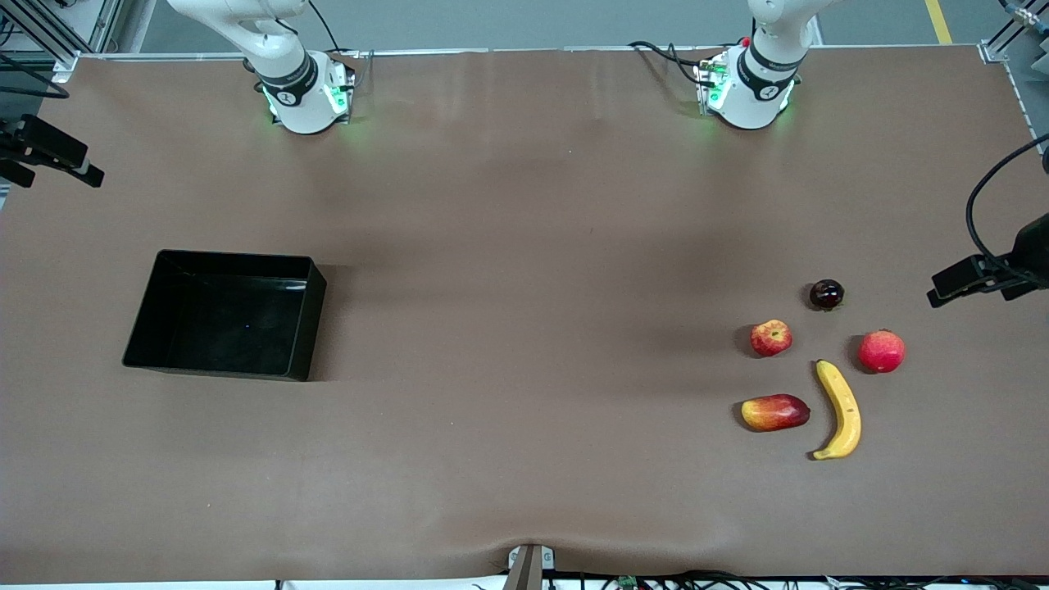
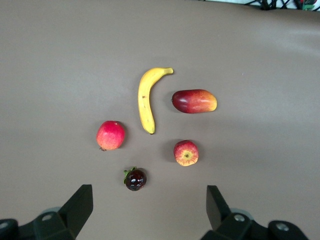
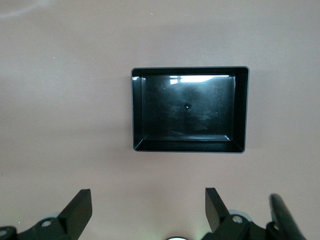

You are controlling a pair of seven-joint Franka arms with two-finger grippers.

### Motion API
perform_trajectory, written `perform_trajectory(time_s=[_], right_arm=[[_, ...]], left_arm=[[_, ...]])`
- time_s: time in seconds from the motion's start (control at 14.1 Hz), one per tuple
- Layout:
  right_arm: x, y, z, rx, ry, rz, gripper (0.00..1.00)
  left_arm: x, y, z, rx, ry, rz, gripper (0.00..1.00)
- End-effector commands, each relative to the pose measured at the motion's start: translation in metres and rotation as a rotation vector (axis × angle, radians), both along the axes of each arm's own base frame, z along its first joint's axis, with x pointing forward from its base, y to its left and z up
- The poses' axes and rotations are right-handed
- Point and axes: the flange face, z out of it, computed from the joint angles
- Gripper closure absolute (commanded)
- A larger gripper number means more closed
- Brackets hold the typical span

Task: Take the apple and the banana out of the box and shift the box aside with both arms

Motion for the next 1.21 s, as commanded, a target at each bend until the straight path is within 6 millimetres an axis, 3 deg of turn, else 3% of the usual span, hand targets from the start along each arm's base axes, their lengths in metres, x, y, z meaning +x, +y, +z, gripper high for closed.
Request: perform_trajectory(time_s=[0.0,0.21,0.5,0.99,1.06,1.13], right_arm=[[-0.003,0.0,-0.002,-0.053,-0.02,0.025,0.0],[-0.002,0.007,-0.002,-0.089,-0.02,0.045,0.0],[-0.003,0.007,-0.002,-0.093,-0.021,0.076,0.0],[-0.003,0.004,-0.002,-0.126,-0.017,0.088,0.0],[-0.002,0.005,-0.001,-0.122,-0.021,0.089,0.0],[-0.002,0.006,-0.002,-0.116,-0.02,0.089,0.0]], left_arm=[[-0.02,-0.001,0.013,0.028,0.05,-0.009,0.0],[-0.049,-0.012,0.026,0.062,0.056,0.016,0.0],[-0.088,0.009,0.02,-0.02,0.089,0.094,0.0],[-0.092,-0.005,0.042,-0.022,0.123,0.087,0.0],[-0.087,-0.012,0.044,-0.022,0.115,0.079,0.0],[-0.085,-0.033,0.049,-0.018,0.105,0.057,0.0]])
